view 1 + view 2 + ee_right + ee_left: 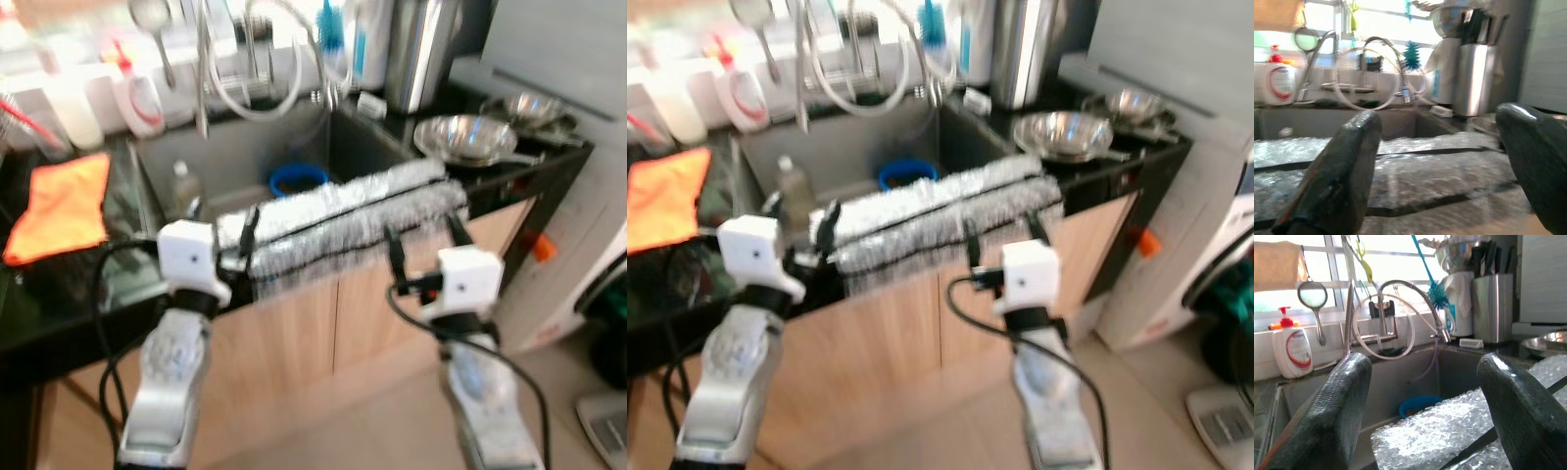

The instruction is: Kitchen organization

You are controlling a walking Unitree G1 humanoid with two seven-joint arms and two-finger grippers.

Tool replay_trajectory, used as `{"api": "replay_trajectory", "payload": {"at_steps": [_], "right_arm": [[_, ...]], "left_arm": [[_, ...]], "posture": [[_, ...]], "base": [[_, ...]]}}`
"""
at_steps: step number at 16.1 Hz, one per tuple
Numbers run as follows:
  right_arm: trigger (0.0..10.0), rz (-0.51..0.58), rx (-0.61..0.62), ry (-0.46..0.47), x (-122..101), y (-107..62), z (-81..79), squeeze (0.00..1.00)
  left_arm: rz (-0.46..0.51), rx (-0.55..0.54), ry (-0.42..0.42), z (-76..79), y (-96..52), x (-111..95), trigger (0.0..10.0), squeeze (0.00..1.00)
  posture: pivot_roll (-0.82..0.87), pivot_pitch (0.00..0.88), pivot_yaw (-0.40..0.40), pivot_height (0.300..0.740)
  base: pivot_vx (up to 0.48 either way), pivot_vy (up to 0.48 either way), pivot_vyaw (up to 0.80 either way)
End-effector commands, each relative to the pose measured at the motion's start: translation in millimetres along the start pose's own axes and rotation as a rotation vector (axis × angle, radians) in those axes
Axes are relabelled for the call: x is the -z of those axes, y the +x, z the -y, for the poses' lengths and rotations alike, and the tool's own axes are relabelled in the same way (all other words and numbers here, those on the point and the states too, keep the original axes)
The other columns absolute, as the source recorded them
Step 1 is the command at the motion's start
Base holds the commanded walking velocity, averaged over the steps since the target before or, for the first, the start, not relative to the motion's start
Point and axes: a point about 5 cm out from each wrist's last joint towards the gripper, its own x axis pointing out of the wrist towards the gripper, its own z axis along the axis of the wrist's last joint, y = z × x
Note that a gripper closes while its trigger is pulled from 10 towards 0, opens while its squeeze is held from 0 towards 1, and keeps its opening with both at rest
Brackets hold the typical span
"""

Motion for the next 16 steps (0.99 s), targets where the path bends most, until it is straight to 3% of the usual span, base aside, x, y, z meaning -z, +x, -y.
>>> {"api": "replay_trajectory", "payload": {"at_steps": [1, 13, 16], "right_arm": [[10.0, 0.009, -0.005, 0.010, -2.2, 1.8, -2.1, 0.00], [10.0, 0.012, -0.009, 0.012, -1.8, 2.2, -2.7, 0.00], [10.0, 0.011, -0.010, 0.011, -1.7, 2.0, -2.3, 0.00]], "left_arm": [[0.000, 0.000, 0.010, -2.9, -1.0, -0.3, 10.0, 0.00], [0.001, 0.016, 0.009, -0.8, 0.5, 1.0, 10.0, 0.00], [0.002, 0.016, 0.007, 0.1, 0.8, 0.9, 10.0, 0.00]], "posture": [[-0.02, 0.000, 0.022, 0.740], [-0.02, 0.000, 0.023, 0.740], [-0.02, 0.000, 0.019, 0.740]], "base": [[0.000, 0.000, 0.00], [0.000, 0.000, 0.00], [0.244, 0.000, 0.00]]}}
